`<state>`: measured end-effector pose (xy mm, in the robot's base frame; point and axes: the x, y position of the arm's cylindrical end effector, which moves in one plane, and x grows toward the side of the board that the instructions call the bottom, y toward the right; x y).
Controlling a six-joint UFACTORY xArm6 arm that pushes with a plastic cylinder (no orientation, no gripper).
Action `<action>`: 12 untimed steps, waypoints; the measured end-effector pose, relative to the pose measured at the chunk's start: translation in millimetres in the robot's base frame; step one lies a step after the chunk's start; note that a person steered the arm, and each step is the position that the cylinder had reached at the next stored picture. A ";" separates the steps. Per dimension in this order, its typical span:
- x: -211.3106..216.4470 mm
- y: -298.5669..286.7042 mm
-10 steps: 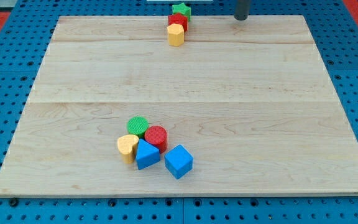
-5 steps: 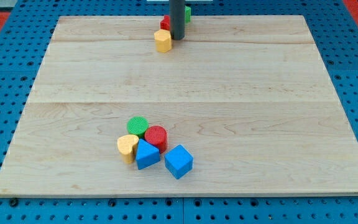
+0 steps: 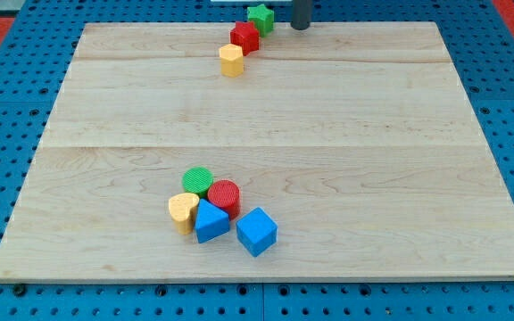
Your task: Separate the red star and green star
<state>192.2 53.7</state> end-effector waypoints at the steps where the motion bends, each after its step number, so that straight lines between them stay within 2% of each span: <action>1: 4.9 -42.0; 2: 57.9 -84.5; 3: 99.2 -66.1; 4: 41.9 -18.3; 5: 1.4 5.9; 8: -0.1 -21.4; 10: 12.5 -89.9; 11: 43.7 -148.8; 12: 55.3 -162.5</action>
